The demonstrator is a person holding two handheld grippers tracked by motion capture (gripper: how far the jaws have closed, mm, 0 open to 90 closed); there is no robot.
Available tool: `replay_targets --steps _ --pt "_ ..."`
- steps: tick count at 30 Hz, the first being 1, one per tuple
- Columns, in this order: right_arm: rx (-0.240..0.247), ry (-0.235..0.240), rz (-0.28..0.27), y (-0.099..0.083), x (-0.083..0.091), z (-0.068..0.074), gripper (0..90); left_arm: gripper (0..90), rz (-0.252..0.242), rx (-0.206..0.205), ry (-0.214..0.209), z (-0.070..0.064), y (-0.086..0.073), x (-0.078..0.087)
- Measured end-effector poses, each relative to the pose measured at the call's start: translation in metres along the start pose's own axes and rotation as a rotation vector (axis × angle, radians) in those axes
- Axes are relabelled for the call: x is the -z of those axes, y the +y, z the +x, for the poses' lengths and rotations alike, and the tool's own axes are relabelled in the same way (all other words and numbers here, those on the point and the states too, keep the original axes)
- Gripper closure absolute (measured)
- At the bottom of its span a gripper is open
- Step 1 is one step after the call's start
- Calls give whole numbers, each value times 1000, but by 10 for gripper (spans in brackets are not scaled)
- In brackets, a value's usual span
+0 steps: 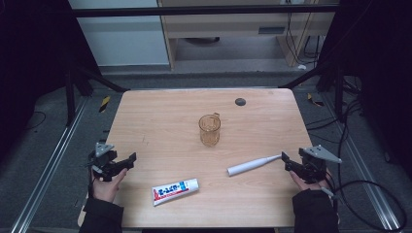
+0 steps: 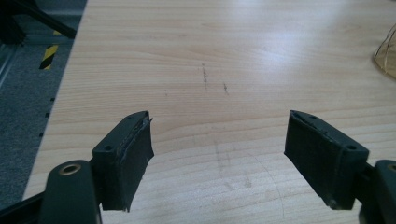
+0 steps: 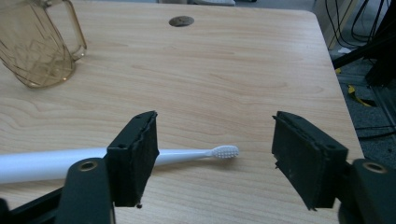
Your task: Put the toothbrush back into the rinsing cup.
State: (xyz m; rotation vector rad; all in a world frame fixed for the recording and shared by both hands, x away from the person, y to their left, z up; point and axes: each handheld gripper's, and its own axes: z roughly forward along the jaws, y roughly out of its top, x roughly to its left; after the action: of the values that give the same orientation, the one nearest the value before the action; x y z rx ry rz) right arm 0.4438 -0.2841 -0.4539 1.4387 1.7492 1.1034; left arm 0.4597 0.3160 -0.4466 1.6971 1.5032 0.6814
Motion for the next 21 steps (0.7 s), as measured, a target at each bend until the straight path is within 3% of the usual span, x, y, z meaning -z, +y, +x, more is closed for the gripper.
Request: replay_targets --steps 6,11,13,16,21 --pt "37 31 -4 5 4 13 408 240 -24 22 14 4 -11 9" --pt "62 97 23 9 2 31 473 272 -3 -34 30 2 -17 7" --pt "67 110 27 9 1 34 490 288 1 -38 23 1 -18 5" --pt "73 167 47 11 -2 47 543 336 7 -48 17 0 -19 4" --pt "96 192 73 13 -8 61 601 366 7 -48 18 1 -19 4"
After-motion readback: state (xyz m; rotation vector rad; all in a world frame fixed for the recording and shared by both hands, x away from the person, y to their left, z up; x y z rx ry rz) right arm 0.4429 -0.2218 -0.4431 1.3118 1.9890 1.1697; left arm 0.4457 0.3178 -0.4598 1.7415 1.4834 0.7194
